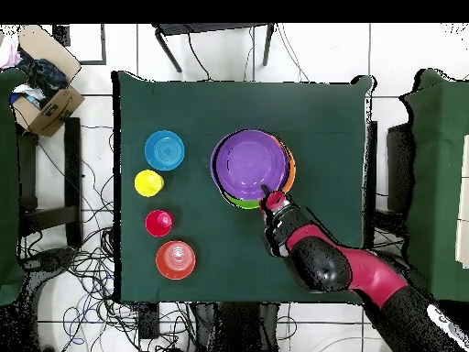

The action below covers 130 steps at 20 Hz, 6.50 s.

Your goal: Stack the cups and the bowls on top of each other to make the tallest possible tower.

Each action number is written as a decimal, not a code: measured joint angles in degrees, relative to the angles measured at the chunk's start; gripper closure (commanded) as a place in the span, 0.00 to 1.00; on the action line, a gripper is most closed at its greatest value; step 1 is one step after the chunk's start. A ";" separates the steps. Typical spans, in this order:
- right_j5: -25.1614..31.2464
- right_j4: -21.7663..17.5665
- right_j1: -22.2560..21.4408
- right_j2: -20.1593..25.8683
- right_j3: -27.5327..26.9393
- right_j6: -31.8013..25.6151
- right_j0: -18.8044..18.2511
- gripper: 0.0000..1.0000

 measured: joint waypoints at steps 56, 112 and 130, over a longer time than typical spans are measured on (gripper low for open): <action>-1.64 -2.99 1.71 -2.73 -0.02 0.00 0.37 0.00; 2.95 -3.01 -1.60 -4.53 -0.06 0.00 0.82 1.00; 2.97 -2.95 -7.01 -4.78 -0.03 0.00 1.23 1.00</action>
